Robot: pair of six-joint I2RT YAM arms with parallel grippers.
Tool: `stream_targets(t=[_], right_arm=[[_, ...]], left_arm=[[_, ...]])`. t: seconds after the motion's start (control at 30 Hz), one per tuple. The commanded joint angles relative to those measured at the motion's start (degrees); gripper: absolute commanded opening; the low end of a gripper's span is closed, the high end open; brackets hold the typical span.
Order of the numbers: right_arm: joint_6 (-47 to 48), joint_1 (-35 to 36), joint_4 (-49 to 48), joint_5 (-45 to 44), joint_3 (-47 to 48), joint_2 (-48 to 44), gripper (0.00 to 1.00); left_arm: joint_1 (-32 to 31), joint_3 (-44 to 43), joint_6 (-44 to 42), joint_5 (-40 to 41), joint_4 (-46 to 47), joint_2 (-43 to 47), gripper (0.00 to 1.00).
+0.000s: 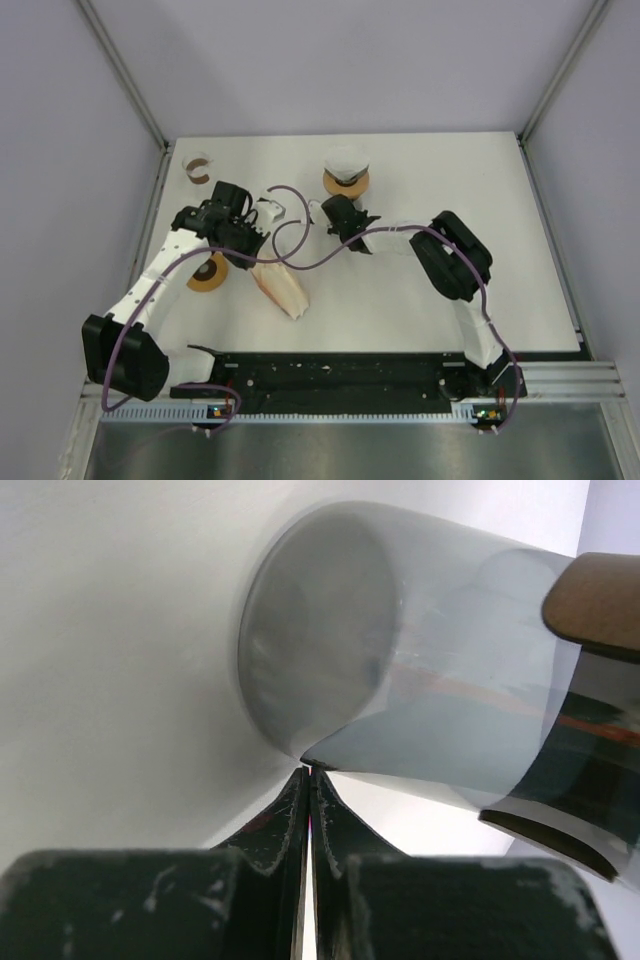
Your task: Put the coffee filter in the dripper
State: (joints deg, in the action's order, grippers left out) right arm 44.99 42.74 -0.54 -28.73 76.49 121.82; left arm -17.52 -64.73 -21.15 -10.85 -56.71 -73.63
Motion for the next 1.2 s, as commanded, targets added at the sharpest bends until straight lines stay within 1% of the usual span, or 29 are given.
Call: stream_targets(t=[0.0,0.13,0.3,0.4,0.57,0.7,0.83,0.87,0.9,0.93,0.97,1.03,1.13,1.17], right_arm=[[-0.96,-0.55,0.18,2.01,2.44,-0.44,0.0],[-1.84,-0.03,-0.08,2.98,-3.35,-4.47,0.0],[-3.24,1.73,-1.14,1.14,-11.0,-10.71,0.0],[-6.22,2.61,-0.17,0.43,-13.9,-14.49,0.0],[-12.81,2.96,0.45,1.4,-20.4,-24.07,0.0],[-16.86,2.96,3.96,3.15,-23.4,-30.75,0.0],[-21.34,3.14,7.99,6.83,-23.14,-35.94,0.0],[-23.18,3.14,9.49,8.76,-22.44,-37.52,0.04],[-25.11,3.14,10.46,11.04,-21.39,-39.19,0.13],[-27.74,3.31,10.99,15.76,-20.68,-40.59,0.24],[-30.29,3.23,10.73,20.25,-20.07,-42.96,0.38],[-37.13,3.4,7.59,28.08,-19.89,-46.04,0.54],[-48.73,3.75,-3.55,38.19,-22.16,-48.95,0.66],[-51.56,4.1,-6.73,40.14,-22.95,-49.13,0.67]], left_arm=[[-0.15,-1.1,-0.56,-0.57,1.16,2.26,0.03],[-0.15,-0.84,-0.74,-0.66,1.07,2.7,0.03],[-0.15,-1.54,-0.83,-1.36,1.51,2.26,0.03],[-0.23,-1.89,-0.48,-1.89,2.13,2.17,0.02],[-0.32,-2.15,-0.39,-1.98,3.44,2.35,0.0],[-1.02,-3.47,-0.12,-2.33,4.23,1.64,0.0],[-2.34,-4.0,0.67,-2.6,6.17,0.68,0.0],[-3.13,-4.18,0.84,-2.6,6.69,0.24,0.0],[-3.66,-4.35,0.93,-2.6,7.22,-0.11,0.0],[-4.53,-4.61,1.02,-2.33,7.75,-0.55,0.0],[-5.67,-4.88,1.11,-1.9,8.19,-1.34,0.0],[-6.99,-5.84,1.28,-1.19,8.63,-2.39,0.0],[-8.06,-7.08,2.07,-1.8,8.72,-3.8,0.0],[-8.14,-7.51,2.51,-2.59,8.81,-4.07,0.0]])
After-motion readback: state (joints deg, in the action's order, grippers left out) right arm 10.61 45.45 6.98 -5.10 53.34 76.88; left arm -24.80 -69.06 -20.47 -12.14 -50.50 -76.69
